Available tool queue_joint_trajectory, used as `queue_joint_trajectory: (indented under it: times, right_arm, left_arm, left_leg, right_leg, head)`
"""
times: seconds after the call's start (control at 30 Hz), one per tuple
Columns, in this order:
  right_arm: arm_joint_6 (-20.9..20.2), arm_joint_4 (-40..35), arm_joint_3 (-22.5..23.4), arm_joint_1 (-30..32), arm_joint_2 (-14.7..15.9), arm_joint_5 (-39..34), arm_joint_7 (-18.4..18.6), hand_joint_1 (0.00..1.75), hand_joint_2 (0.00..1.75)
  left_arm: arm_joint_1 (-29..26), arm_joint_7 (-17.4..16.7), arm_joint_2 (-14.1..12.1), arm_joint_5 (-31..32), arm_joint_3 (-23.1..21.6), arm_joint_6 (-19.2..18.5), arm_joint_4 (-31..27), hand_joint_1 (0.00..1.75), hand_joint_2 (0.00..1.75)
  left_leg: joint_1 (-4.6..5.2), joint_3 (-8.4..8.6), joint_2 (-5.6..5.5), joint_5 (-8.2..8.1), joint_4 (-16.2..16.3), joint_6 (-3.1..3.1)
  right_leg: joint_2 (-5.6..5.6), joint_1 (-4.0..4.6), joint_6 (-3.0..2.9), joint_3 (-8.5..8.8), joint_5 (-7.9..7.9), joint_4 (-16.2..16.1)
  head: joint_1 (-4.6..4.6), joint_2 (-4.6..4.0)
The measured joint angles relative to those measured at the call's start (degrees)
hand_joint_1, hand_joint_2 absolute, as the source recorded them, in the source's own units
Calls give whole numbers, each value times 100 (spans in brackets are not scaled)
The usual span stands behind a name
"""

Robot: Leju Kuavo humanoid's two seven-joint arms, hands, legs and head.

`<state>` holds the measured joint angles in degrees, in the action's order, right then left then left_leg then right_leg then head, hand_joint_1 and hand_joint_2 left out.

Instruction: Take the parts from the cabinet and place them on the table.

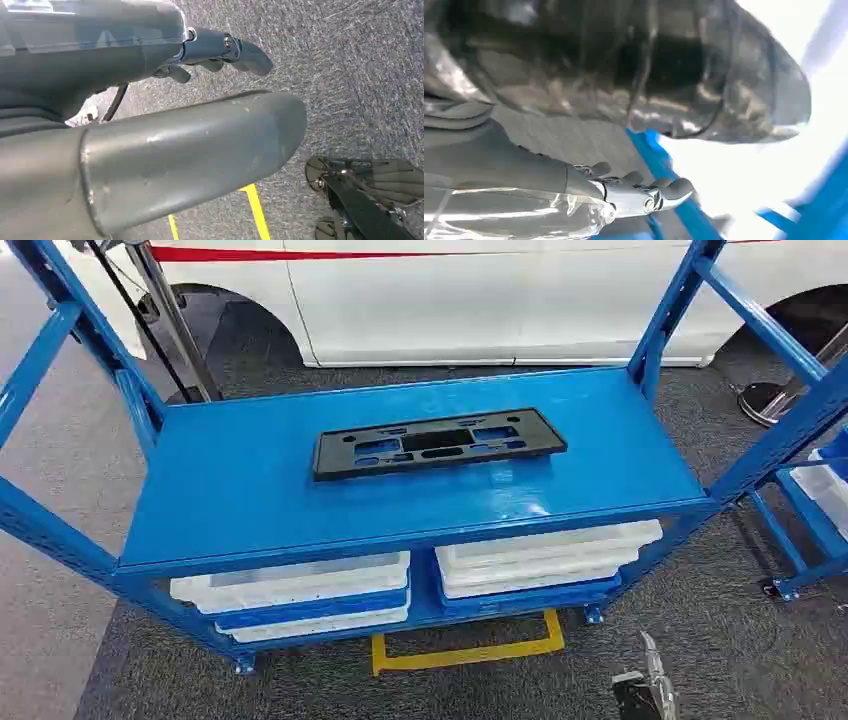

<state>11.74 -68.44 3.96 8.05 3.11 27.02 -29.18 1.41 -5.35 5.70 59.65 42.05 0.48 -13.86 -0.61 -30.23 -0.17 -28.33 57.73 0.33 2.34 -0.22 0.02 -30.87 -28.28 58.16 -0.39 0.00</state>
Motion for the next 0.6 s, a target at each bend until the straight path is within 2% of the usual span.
queue_joint_trajectory:
  times: [0.2, 0.33, 0.47, 0.6]
  right_arm:
    - [177, -1047, -2, 181, 267, 577, -436, 0, 0]
    - [240, -1793, -133, 203, 467, 974, -511, 0, 0]
    - [212, -2284, -346, -16, 645, 1226, -301, 0, 0]
    - [-63, -2626, -627, -359, 791, 1431, 125, 0, 0]
  left_arm:
    - [39, 0, 0, 372, 101, -72, 33, 0, 0]
    - [68, 11, -2, 598, 144, -140, 50, 0, 0]
    - [88, 35, -9, 778, 155, -192, 66, 0, 0]
    - [100, 85, -13, 900, 155, -236, 79, 0, 0]
  left_leg:
    - [0, -2, -1, 0, 0, 0]
    - [0, -4, -4, 0, -1, 0]
    - [0, -3, -4, 1, -1, 0]
    - [0, -5, -5, 5, -1, 4]
  right_leg:
    - [-1, 1, 0, -1, 0, 0]
    - [0, 3, 0, 0, 0, 2]
    - [0, 0, 0, -2, 0, 7]
    - [-3, 0, 0, 0, 0, 9]
  head:
    - [0, 0]
    - [0, 0]
    - [0, 0]
    - [0, 0]
